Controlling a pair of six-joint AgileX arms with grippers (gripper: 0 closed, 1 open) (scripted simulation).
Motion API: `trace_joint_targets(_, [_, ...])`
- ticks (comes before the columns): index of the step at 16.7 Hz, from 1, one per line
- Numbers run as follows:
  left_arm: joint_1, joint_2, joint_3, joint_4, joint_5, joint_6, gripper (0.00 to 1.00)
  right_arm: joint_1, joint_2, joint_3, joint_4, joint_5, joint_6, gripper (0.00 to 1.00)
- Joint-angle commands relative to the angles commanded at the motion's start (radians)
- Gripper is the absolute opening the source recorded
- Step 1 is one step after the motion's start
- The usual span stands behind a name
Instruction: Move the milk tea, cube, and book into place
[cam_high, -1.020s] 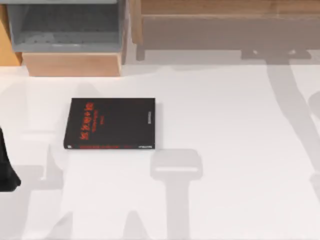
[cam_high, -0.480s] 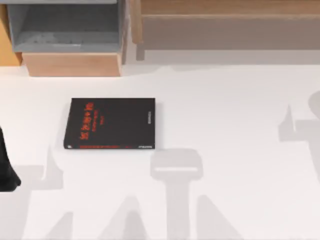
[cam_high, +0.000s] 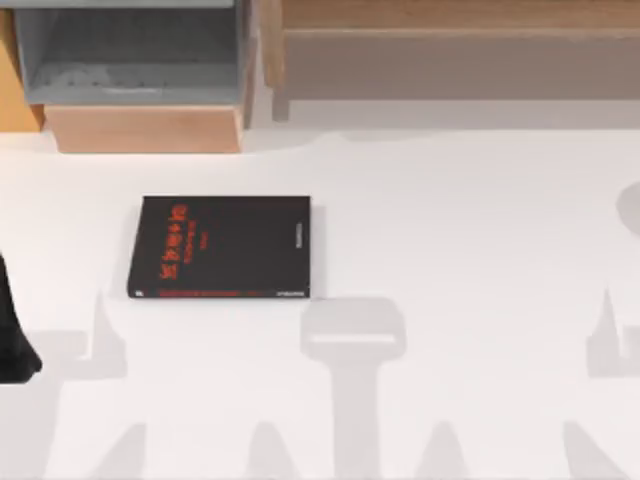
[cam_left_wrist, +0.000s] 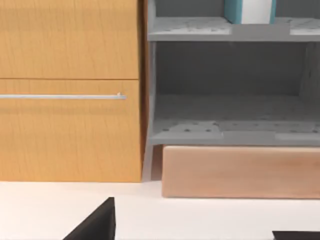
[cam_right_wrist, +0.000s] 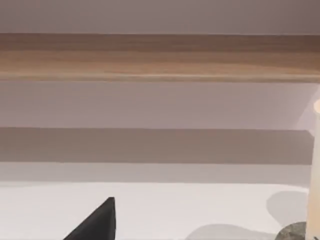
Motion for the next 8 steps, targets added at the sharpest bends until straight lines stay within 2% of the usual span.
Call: trace_joint_targets(8, [0.000,0.000,0.000,0.000,0.000,0.000,1.00,-0.005,-0.039,-0.035,0.004,-0.007,0.004,1.00])
